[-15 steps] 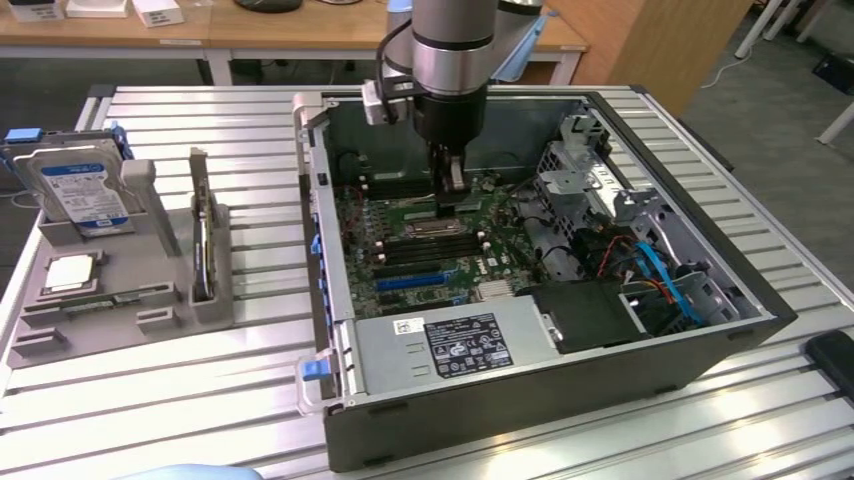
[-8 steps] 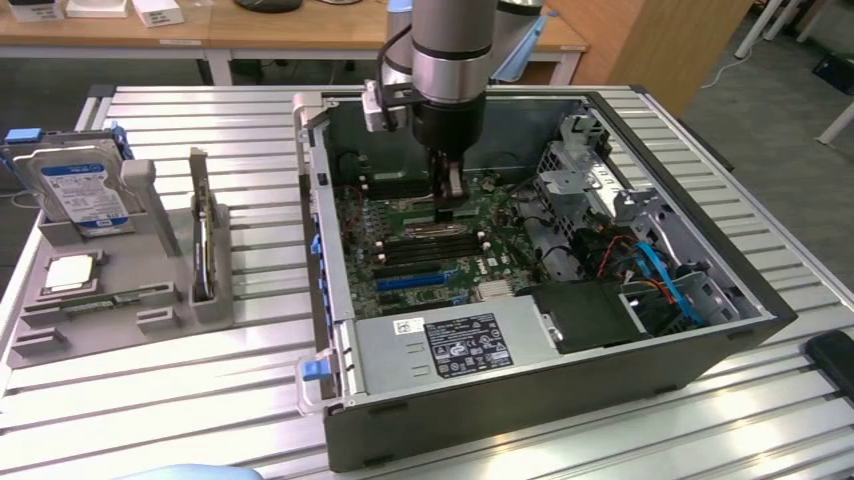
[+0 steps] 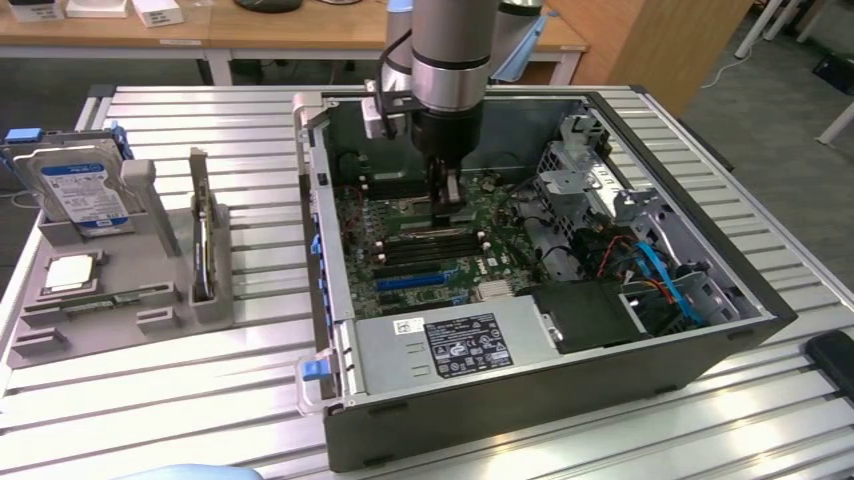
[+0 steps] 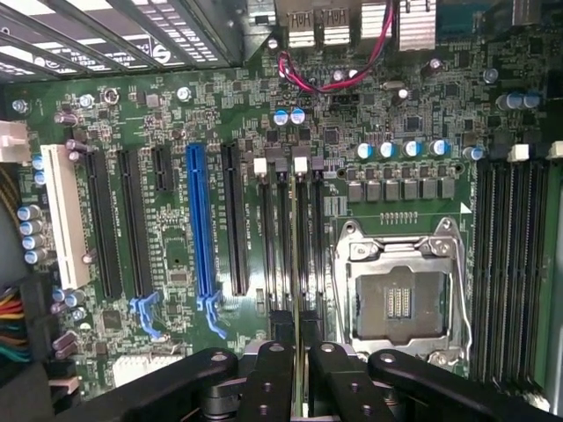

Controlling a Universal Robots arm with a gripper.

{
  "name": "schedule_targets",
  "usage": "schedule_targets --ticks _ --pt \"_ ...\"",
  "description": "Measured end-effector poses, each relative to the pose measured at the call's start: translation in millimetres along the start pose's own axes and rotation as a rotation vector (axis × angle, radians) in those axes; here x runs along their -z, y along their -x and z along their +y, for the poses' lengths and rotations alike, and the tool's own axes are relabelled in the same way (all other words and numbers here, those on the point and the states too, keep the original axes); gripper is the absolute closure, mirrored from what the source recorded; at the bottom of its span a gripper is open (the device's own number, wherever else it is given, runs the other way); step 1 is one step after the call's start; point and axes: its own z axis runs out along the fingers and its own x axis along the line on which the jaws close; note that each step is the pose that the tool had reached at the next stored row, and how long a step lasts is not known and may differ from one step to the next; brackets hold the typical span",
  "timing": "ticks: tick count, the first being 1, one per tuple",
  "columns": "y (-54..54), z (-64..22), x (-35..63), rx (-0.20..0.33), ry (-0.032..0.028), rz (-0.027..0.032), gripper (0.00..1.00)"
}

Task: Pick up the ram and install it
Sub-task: 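Insert the ram into the slot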

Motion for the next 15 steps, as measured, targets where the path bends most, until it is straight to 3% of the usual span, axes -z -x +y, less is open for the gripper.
schedule_targets --ticks 2,11,15 --pt "0.0 0.0 -0.7 0.001 0.0068 0.0007 0.86" --pt "0.5 -4.3 -2.4 0.001 0.0075 0.0005 0.86" --pt "0.9 -9.9 -3.5 0.001 0.0130 0.0028 0.86"
